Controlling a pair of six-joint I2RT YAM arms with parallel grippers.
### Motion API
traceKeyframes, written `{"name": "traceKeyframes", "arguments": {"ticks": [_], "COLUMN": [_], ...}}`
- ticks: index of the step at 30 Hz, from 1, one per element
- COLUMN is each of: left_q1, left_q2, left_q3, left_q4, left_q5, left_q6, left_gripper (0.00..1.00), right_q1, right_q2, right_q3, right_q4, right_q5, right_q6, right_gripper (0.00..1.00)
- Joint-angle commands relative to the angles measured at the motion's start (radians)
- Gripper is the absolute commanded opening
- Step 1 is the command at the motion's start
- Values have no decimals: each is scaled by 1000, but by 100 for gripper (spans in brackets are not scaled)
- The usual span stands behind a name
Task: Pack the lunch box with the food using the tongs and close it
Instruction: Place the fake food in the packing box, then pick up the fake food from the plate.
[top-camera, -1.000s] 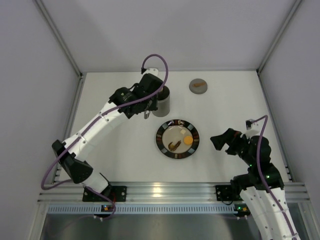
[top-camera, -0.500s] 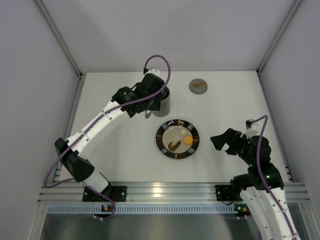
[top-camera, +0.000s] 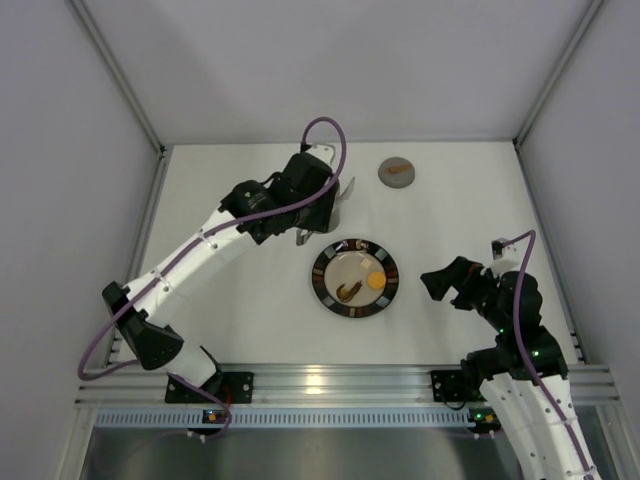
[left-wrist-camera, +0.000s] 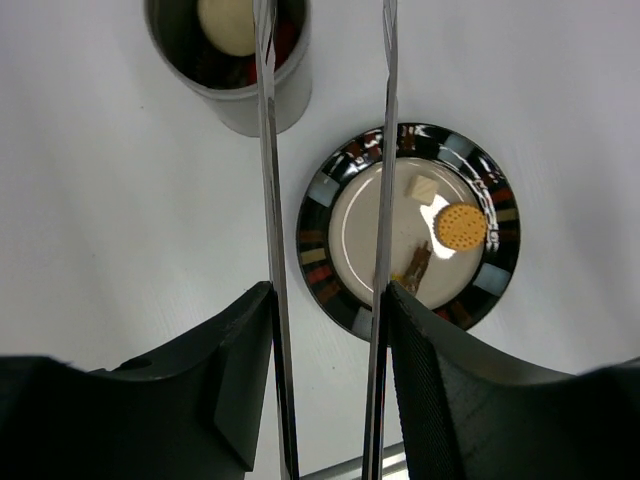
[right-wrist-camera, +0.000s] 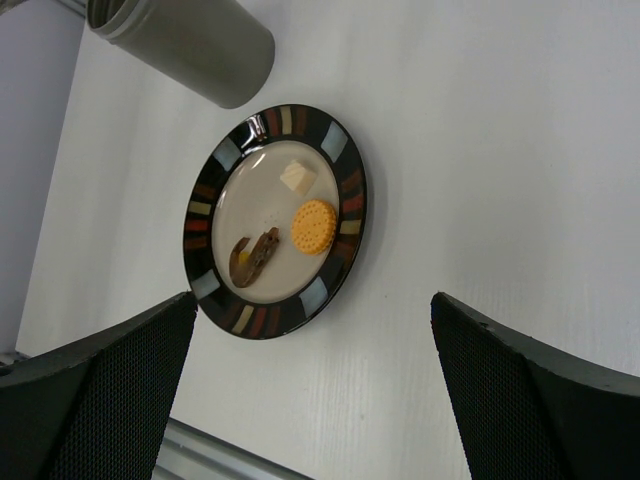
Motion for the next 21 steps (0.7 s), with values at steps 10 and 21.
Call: {"name": "traceKeyframes", "arguments": {"ticks": [10,21], "left_q1": [-287,-327], "left_q2": [-120,-123], "left_q3": [-278,-398], "left_q4": [31,78], "left_q5": [-8,4], "left_q6": [-54,-95], "left_gripper": [53,54], "right_q1": [-10,-11], "right_q2": [-7,-11], "right_q3": [10,10], "right_q4": [23,17], "right_q5": [1,2], "right_q6": [4,4], "right_gripper": [100,99]}}
